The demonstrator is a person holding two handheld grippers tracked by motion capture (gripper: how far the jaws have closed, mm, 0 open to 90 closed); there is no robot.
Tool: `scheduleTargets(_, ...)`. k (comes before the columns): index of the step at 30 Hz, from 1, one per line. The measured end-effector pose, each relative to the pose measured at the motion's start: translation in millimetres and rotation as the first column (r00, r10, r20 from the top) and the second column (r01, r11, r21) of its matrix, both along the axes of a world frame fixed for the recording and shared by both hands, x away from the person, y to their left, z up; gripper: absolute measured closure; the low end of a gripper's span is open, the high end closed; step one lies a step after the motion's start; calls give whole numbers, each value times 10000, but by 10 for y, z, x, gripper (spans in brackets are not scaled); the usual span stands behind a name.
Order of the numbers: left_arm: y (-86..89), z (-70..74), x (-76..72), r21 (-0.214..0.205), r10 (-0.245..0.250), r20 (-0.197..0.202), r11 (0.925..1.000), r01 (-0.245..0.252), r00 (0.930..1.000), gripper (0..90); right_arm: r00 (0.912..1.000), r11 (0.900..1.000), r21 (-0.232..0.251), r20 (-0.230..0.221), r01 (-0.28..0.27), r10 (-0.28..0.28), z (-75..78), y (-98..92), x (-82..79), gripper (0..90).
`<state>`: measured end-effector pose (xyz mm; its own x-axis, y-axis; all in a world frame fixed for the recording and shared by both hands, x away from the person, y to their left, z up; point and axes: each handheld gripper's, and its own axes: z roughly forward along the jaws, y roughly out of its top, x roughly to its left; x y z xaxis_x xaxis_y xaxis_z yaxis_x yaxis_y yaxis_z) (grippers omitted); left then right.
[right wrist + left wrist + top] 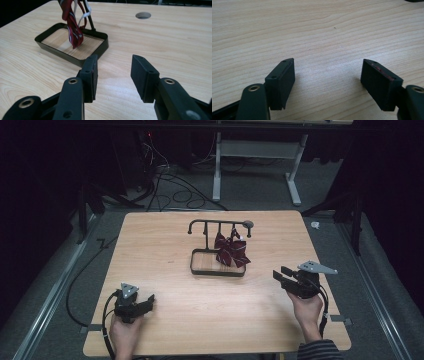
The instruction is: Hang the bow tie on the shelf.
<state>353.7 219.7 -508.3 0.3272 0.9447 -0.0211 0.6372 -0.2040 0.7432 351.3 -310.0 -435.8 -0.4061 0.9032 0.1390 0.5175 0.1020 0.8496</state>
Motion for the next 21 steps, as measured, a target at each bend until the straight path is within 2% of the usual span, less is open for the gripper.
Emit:
scheduleTargets(8, 0, 0, 1, 6, 9, 0, 10000, -9, 10000, 280, 9994, 9997, -135, -270, 216, -220, -173, 19, -7, 583)
scheduleTargets(21, -1, 0, 1, 5, 16, 0, 10000, -16, 10000, 281, 9972, 9985, -455, -670, 300, -331, -363, 61, 14, 582)
